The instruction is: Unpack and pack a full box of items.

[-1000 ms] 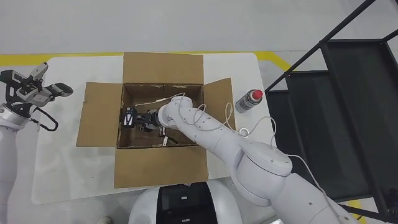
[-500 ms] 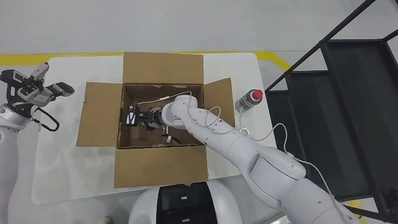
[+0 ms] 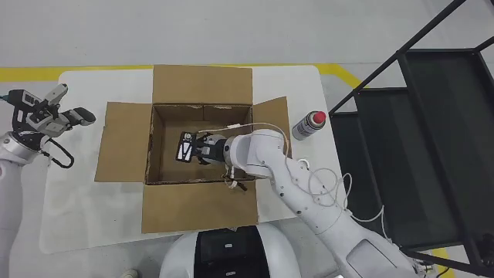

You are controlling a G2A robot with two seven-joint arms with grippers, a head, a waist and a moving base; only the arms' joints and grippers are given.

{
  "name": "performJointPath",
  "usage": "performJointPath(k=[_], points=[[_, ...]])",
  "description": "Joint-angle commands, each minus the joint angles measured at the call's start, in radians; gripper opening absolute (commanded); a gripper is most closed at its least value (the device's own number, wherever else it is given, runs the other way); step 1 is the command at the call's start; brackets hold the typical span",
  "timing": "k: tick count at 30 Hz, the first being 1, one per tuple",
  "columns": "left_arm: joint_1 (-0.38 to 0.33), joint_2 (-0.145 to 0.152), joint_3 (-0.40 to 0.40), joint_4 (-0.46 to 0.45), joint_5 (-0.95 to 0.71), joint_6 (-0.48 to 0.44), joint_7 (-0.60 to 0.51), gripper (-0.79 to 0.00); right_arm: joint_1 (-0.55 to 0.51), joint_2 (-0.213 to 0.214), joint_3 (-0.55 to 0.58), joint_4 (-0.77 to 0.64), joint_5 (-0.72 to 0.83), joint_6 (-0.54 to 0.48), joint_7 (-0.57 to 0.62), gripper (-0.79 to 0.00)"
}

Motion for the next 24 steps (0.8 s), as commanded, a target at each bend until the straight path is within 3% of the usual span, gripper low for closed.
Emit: performJointPath(k=[1, 5, 16, 17, 19, 20, 24], points=[[-0.008, 0.002, 0.013, 0.017, 0.038, 0.023, -0.012, 0.0, -0.037, 0.011, 0.031, -0.051, -0.005, 0.0, -0.028, -0.785], [-0.032, 0.004, 0.036, 0.058, 0.094, 0.023, -0.027, 0.0, -0.091, 0.026, 0.069, -0.107, -0.026, 0.005, -0.09, -0.785], [-0.126, -0.007, 0.163, 0.13, 0.255, -0.083, -0.106, 0.0, -0.091, 0.026, 0.069, -0.107, -0.026, 0.005, -0.09, -0.785], [-0.131, -0.008, 0.167, 0.133, 0.256, -0.092, -0.116, -0.191, -0.091, 0.026, 0.069, -0.107, -0.026, 0.005, -0.09, -0.785], [-0.139, -0.007, 0.173, 0.141, 0.264, -0.104, -0.126, -0.686, -0.091, 0.026, 0.069, -0.107, -0.026, 0.005, -0.09, -0.785], [-0.143, -0.007, 0.175, 0.142, 0.264, -0.11, -0.132, -0.785, -0.091, 0.026, 0.069, -0.107, -0.026, 0.005, -0.09, -0.785], [-0.152, -0.006, 0.179, 0.153, 0.265, -0.123, -0.148, -0.785, -0.091, 0.026, 0.069, -0.107, -0.026, 0.005, -0.09, -0.785]])
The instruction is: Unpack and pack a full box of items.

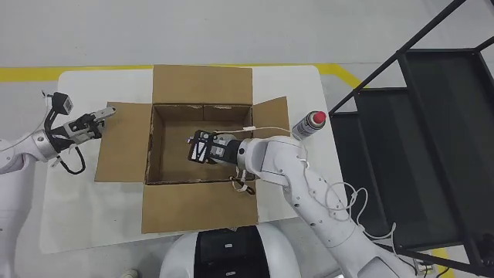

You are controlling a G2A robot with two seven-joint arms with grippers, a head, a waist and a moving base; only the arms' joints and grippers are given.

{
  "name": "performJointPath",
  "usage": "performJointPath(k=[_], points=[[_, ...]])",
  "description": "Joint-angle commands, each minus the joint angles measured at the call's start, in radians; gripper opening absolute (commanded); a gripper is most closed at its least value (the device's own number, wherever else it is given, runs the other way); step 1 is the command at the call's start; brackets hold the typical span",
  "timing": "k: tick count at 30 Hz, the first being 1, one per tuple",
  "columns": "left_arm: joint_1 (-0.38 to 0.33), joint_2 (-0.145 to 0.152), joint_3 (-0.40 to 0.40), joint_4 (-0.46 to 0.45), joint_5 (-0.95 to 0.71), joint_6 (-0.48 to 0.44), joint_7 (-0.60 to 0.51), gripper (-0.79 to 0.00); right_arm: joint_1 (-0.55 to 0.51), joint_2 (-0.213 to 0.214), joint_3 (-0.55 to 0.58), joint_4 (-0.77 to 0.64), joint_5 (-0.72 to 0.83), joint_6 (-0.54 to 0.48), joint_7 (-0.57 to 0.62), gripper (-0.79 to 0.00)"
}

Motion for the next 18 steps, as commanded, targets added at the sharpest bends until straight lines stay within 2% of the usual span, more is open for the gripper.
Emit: performJointPath(k=[1, 9, 18], points=[[-0.003, 0.001, 0.0, 0.004, -0.003, -0.008, -0.008, -0.785, 0.0, 0.0, 0.0, 0.0, 0.0, 0.0, 0.0, -0.785], [0.002, 0.009, -0.025, 0.02, -0.072, -0.039, -0.07, -0.785, 0.0, 0.0, 0.0, 0.0, 0.0, 0.0, 0.0, -0.785], [0.022, 0.024, -0.087, 0.074, -0.125, -0.065, -0.044, -0.785, 0.0, 0.0, 0.0, 0.0, 0.0, 0.0, 0.0, -0.785]])
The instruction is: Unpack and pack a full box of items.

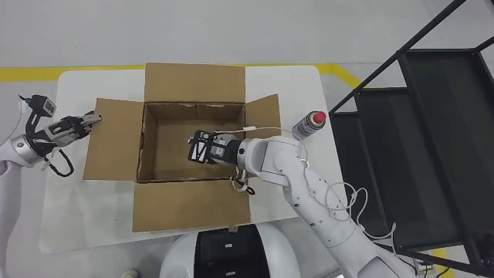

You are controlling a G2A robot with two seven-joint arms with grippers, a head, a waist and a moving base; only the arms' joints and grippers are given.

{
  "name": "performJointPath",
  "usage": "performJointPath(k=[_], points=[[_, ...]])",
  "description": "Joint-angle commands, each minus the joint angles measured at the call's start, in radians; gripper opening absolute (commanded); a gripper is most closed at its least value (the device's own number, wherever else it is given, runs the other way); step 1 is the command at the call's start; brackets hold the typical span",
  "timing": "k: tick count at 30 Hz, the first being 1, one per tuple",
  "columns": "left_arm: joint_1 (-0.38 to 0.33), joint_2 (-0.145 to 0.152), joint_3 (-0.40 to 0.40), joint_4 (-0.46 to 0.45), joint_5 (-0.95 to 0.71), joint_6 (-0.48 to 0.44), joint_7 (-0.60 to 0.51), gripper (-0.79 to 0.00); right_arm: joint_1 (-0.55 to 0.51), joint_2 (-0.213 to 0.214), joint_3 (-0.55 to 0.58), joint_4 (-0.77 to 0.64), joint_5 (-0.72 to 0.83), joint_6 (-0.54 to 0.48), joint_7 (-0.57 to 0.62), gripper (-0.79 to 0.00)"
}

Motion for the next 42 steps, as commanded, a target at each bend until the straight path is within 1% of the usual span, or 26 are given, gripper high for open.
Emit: performJointPath(k=[1, 3, 4, 5, 6, 10, 14, 18, 22, 25, 27, 32, 35, 42], points=[[0.006, 0.004, -0.013, 0.007, -0.007, -0.003, 0.003, -0.785, 0.0, 0.0, 0.0, 0.0, 0.0, 0.0, 0.0, -0.785], [0.011, 0.008, -0.022, 0.008, -0.006, -0.001, 0.006, -0.785, 0.0, 0.0, 0.0, 0.0, 0.0, 0.0, 0.0, -0.785], [0.014, 0.01, -0.026, 0.008, -0.006, -0.001, 0.006, -0.742, 0.0, 0.0, 0.0, 0.0, 0.0, 0.0, 0.0, -0.785], [0.017, 0.011, -0.032, 0.01, -0.008, 0.003, 0.012, -0.32, 0.0, 0.0, 0.0, 0.0, 0.0, 0.0, 0.0, -0.785], [0.02, 0.013, -0.038, 0.01, -0.01, 0.009, 0.014, 0.0, 0.0, 0.0, 0.0, 0.0, 0.0, 0.0, 0.0, -0.785], [0.036, 0.023, -0.072, 0.014, -0.015, 0.004, 0.051, 0.0, 0.0, 0.0, 0.0, 0.0, 0.0, 0.0, 0.0, -0.785], [0.065, 0.03, -0.116, -0.006, -0.047, -0.028, 0.108, 0.0, 0.0, 0.0, 0.0, 0.0, 0.0, 0.0, 0.0, -0.785], [0.118, 0.033, -0.161, -0.074, -0.115, -0.07, 0.12, 0.0, 0.0, 0.0, 0.0, 0.0, 0.0, 0.0, 0.0, -0.785], [0.183, 0.037, -0.196, -0.194, -0.176, -0.089, 0.072, 0.0, 0.0, 0.0, 0.0, 0.0, 0.0, 0.0, 0.0, -0.785], [0.221, 0.038, -0.197, -0.295, -0.185, -0.084, 0.036, 0.0, 0.0, 0.0, 0.0, 0.0, 0.0, 0.0, 0.0, -0.785], [0.236, 0.038, -0.195, -0.345, -0.181, -0.086, 0.031, 0.0, 0.0, 0.0, 0.0, 0.0, 0.0, 0.0, 0.0, -0.785], [0.262, 0.035, -0.197, -0.436, -0.208, -0.119, 0.034, 0.0, 0.0, 0.0, 0.0, 0.0, 0.0, 0.0, 0.0, -0.785], [0.267, 0.032, -0.19, -0.469, -0.244, -0.13, 0.03, 0.0, 0.0, 0.0, 0.0, 0.0, 0.0, 0.0, 0.0, -0.785], [0.267, 0.032, -0.19, -0.469, -0.244, -0.13, 0.03, 0.0, 0.0, 0.0, 0.0, 0.0, 0.0, 0.0, 0.0, -0.785]])
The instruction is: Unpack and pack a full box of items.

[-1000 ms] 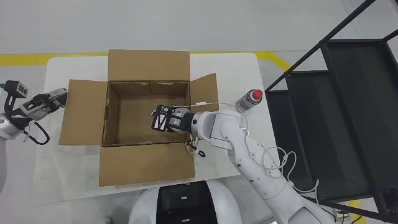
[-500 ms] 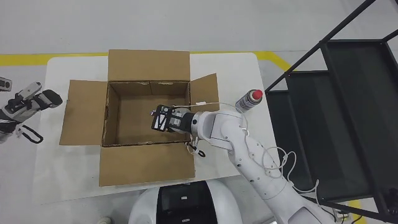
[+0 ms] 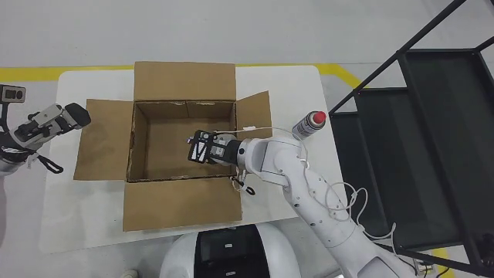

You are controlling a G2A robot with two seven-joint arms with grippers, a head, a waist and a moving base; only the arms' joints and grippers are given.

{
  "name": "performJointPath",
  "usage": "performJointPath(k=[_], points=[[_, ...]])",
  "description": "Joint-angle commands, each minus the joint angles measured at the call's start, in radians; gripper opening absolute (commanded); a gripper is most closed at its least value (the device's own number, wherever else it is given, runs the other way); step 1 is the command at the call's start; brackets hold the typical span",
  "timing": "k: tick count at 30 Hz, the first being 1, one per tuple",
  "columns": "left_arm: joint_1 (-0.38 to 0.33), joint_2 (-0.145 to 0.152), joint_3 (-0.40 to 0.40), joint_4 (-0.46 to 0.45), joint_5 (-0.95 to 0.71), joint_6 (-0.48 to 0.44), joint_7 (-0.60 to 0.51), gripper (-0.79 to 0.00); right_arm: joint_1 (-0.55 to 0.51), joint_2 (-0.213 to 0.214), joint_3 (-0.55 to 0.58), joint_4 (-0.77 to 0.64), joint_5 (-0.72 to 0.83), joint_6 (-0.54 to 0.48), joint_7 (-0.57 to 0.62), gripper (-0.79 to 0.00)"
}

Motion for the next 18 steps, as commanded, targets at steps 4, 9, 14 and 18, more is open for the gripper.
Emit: performJointPath(k=[4, 9, 14, 18], points=[[0.0, 0.0, 0.0, 0.0, 0.0, 0.0, 0.0, 0.0, -0.003, 0.0, 0.001, -0.002, 0.001, 0.008, -0.007, -0.785], [0.0, 0.0, 0.0, 0.0, 0.0, 0.0, 0.0, 0.0, -0.043, 0.015, 0.054, -0.092, 0.024, 0.007, -0.005, -0.785], [0.0, 0.0, 0.0, 0.0, 0.0, 0.0, 0.0, 0.0, -0.177, 0.045, 0.194, -0.272, 0.067, -0.006, 0.008, -0.785], [0.0, 0.0, 0.0, 0.0, 0.0, 0.0, 0.0, 0.0, -0.305, 0.066, 0.312, -0.401, 0.095, -0.011, -0.01, -0.785]])
